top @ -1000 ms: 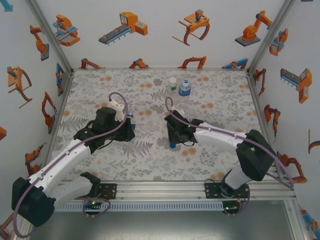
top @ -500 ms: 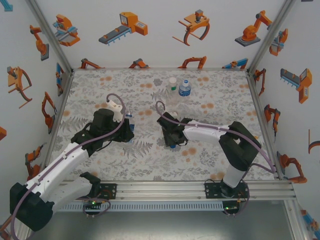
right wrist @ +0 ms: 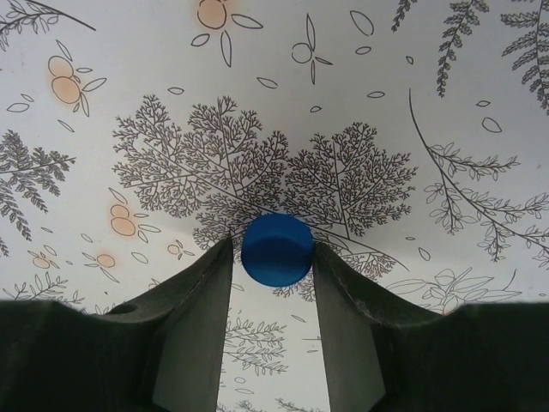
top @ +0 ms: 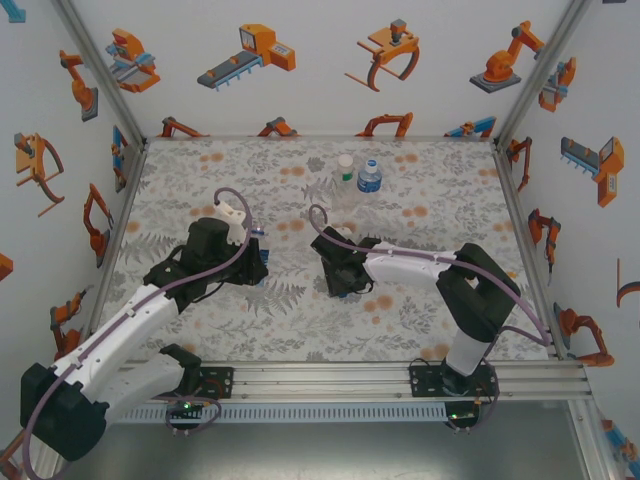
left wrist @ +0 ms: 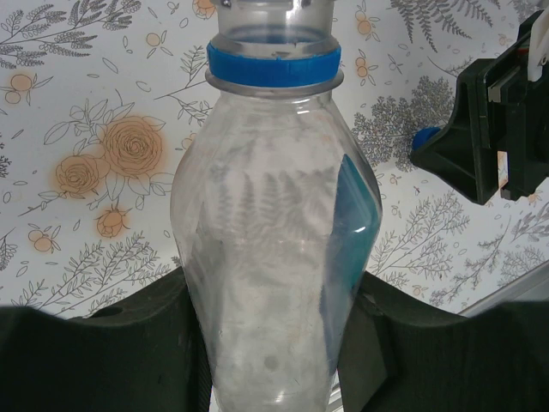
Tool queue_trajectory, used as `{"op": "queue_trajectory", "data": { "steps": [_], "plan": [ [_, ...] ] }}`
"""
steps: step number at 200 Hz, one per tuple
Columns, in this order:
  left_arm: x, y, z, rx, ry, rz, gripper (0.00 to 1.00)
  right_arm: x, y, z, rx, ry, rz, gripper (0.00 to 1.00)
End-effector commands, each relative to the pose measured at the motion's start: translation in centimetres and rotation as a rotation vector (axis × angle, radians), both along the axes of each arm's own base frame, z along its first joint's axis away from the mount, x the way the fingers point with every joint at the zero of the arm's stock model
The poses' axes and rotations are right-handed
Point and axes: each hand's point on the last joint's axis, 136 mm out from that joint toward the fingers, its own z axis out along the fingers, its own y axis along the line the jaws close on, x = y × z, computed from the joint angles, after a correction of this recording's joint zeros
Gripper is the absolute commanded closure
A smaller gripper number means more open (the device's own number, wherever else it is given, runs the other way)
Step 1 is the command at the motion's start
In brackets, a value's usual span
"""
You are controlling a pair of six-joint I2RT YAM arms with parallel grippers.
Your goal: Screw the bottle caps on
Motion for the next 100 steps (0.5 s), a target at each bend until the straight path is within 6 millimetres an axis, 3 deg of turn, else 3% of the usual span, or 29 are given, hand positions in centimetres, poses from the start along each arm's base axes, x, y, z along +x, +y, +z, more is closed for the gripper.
{"op": "queue_trajectory", "data": {
  "steps": [1, 100],
  "plan": [
    [0.23, -0.21, 0.23, -0.019, -0.006, 0.0, 0.9, -0.11, 0.4, 0.56, -0.003, 0.008, -0.005, 0.58],
    [0.47, -0.4, 0.49, -0.021, -0.006, -0.002, 0.9, 0.26, 0.45, 0.22, -0.01, -0.015, -0.004, 0.61]
  ]
}}
